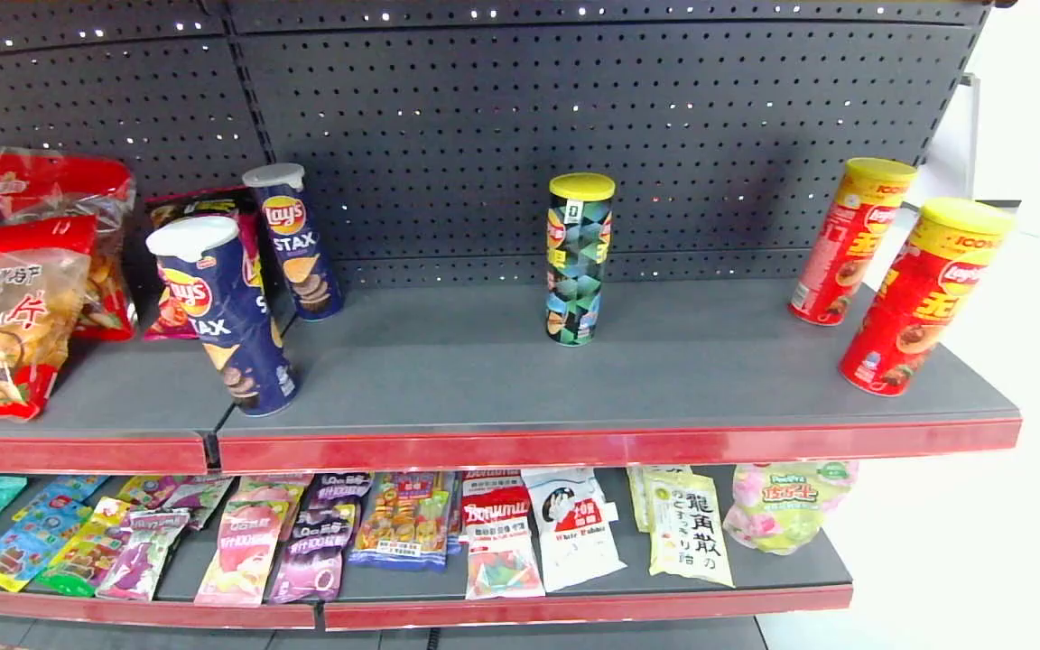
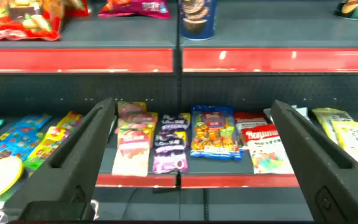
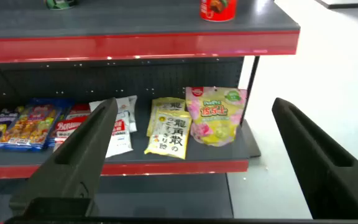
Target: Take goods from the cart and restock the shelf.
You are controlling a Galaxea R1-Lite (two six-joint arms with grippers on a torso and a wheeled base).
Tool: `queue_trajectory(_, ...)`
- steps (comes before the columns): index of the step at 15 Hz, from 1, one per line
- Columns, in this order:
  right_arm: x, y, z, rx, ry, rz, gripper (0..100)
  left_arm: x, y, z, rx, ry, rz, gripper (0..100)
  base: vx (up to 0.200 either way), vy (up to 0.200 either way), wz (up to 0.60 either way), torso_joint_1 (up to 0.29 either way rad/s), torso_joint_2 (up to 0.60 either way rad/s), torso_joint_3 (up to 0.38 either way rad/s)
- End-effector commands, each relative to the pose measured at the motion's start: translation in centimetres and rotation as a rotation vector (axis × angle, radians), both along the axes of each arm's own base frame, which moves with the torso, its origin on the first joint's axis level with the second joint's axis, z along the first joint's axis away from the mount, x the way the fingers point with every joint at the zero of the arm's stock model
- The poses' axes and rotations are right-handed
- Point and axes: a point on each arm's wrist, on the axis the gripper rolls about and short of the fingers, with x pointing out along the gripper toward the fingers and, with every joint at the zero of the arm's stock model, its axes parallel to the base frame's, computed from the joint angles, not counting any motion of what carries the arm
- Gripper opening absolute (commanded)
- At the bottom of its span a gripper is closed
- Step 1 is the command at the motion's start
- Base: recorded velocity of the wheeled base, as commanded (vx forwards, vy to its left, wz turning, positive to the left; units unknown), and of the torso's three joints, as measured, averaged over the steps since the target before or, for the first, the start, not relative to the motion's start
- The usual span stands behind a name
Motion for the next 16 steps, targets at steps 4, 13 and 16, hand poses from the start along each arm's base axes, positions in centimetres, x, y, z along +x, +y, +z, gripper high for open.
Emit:
queue_trajectory(4,0.01,0.0,0.01,-0.001,0.001,0.004,100,0.0,0.0,0.01,0.0,-0.001,0.001,100,0.0,0.0,0.6,0.004,0.0,-0.002)
queue_trajectory(13,0.03,0.01,0.01,-0.001,0.004,0.008,100,0.01,0.0,0.01,0.0,0.001,0.001,100,0.0,0.0,0.6,0.002,0.0,0.004)
queue_trajectory(16,0.03,0.01,0.01,-0.001,0.004,0.008,100,0.0,0.0,0.01,0.0,-0.001,0.001,100,0.0,0.0,0.6,0.002,0.0,0.001)
